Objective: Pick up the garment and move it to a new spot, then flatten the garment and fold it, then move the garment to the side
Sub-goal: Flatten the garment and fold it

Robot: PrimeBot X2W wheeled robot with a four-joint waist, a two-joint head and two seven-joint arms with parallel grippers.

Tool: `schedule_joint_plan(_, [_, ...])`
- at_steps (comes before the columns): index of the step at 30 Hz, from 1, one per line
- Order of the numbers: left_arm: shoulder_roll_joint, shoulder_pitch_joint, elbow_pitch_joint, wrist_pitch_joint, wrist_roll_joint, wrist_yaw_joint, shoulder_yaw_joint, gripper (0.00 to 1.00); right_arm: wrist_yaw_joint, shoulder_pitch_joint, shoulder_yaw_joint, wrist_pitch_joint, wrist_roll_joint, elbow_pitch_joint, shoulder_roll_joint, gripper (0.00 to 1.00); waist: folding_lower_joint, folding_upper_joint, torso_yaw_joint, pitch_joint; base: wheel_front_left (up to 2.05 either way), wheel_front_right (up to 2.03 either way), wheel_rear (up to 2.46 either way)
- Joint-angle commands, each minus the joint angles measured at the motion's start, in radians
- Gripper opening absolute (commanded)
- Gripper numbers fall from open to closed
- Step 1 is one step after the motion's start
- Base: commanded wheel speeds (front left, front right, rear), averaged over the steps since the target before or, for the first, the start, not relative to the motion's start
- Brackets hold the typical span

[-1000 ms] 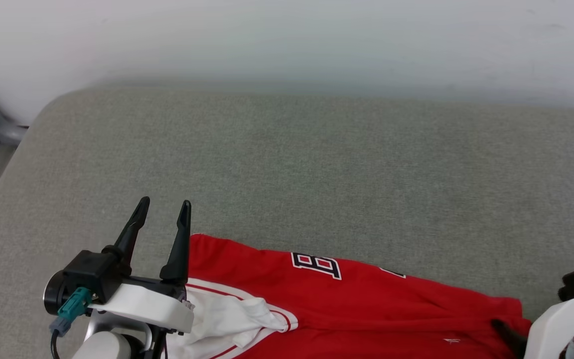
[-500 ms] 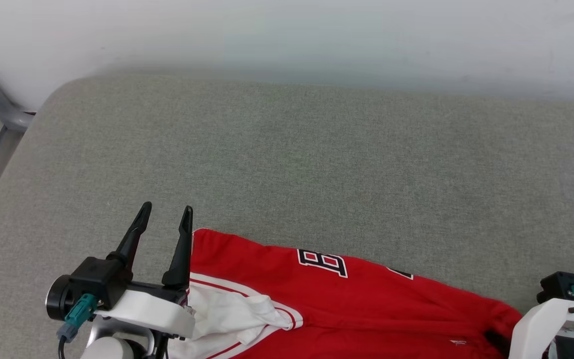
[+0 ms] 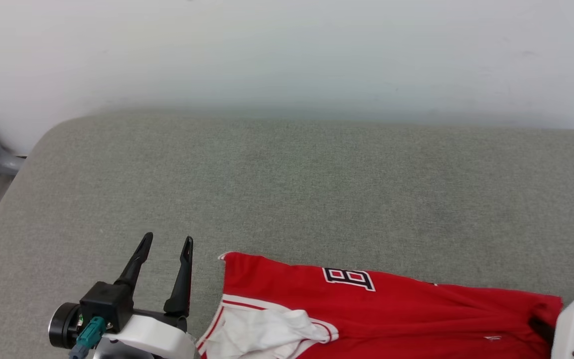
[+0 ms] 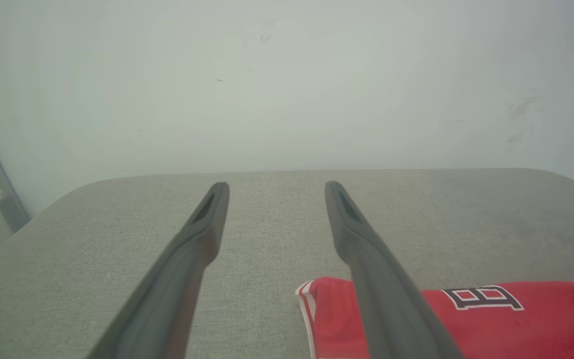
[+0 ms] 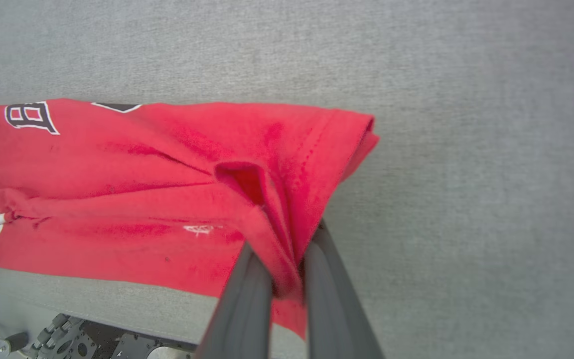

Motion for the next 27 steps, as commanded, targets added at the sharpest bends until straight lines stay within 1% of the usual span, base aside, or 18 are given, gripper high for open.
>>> schedule_joint_plan(1, [-0.004,0.016,0.001,0.0,0.0,0.0,-0.001,1.0,-0.001,0.016,-0.022,0.006,-0.008,-0.011,-0.011,0.0,0.0,-0.0001,-0.014,-0.013,0.0,0.0,0.0])
schedule_joint_plan(6, [-0.002,0.029,-0.003,0.0,-0.001,0.011,-0.002,1.0,-0.001,0.05,-0.14,0.05,-0.027,-0.049,-0.029,0.0,0.0,-0.0001,-0.032,-0.021,0.0,0.0,0.0])
schedule_joint_plan(9, [0.0,0.032,-0.002,0.0,0.0,0.013,-0.004,1.0,-0.001,0.058,-0.193,0.07,-0.022,-0.061,-0.032,0.0,0.0,-0.0001,-0.04,-0.023,0.0,0.0,0.0])
schedule_joint_plan(10, [0.0,0.031,-0.003,0.0,0.0,0.014,-0.004,1.0,-0.001,0.055,-0.203,0.074,-0.012,-0.066,-0.026,0.0,0.0,-0.0001,-0.043,-0.023,0.0,0.0,0.0])
schedule_joint_plan(13, [0.001,0.031,-0.001,0.0,-0.001,0.016,-0.006,1.0,-0.001,0.027,-0.228,0.11,0.051,-0.071,0.024,0.0,0.0,-0.0001,-0.05,-0.025,0.0,0.0,0.0])
schedule_joint_plan(16, [0.0,0.028,0.0,0.0,-0.001,0.016,-0.01,1.0,-0.001,-0.015,-0.251,0.177,0.17,-0.077,0.109,0.0,0.0,-0.0001,-0.05,-0.027,0.0,0.0,0.0])
schedule_joint_plan(19, [0.003,0.022,0.001,0.002,-0.003,0.015,-0.012,1.0,-0.001,-0.045,-0.263,0.259,0.296,-0.084,0.166,0.0,0.0,-0.0001,-0.047,-0.027,0.0,0.0,0.0])
schedule_joint_plan(20, [0.003,0.02,0.001,0.003,-0.004,0.016,-0.013,1.0,-0.001,-0.054,-0.258,0.284,0.332,-0.087,0.178,0.0,0.0,-0.0001,-0.044,-0.026,0.0,0.0,0.0])
schedule_joint_plan(21, [0.003,0.02,0.001,0.003,-0.004,0.016,-0.013,1.0,-0.001,-0.054,-0.258,0.284,0.332,-0.087,0.178,0.0,0.0,-0.0001,-0.044,-0.026,0.0,0.0,0.0])
schedule_joint_plan(24, [0.004,0.011,0.002,0.008,0.0,0.016,-0.019,1.0,-0.001,-0.069,-0.243,0.342,0.448,-0.074,0.194,0.0,0.0,-0.0001,-0.031,-0.025,0.0,0.0,0.0])
schedule_joint_plan(25, [0.003,0.006,0.003,0.008,0.001,0.014,-0.024,1.0,-0.001,-0.067,-0.222,0.348,0.508,-0.052,0.196,0.0,0.0,-0.0001,-0.025,-0.024,0.0,0.0,0.0])
schedule_joint_plan(27, [0.001,-0.002,0.005,0.01,0.003,0.009,-0.031,1.0,-0.001,-0.067,-0.176,0.341,0.594,-0.018,0.195,0.0,0.0,-0.0001,-0.01,-0.023,0.0,0.0,0.0])
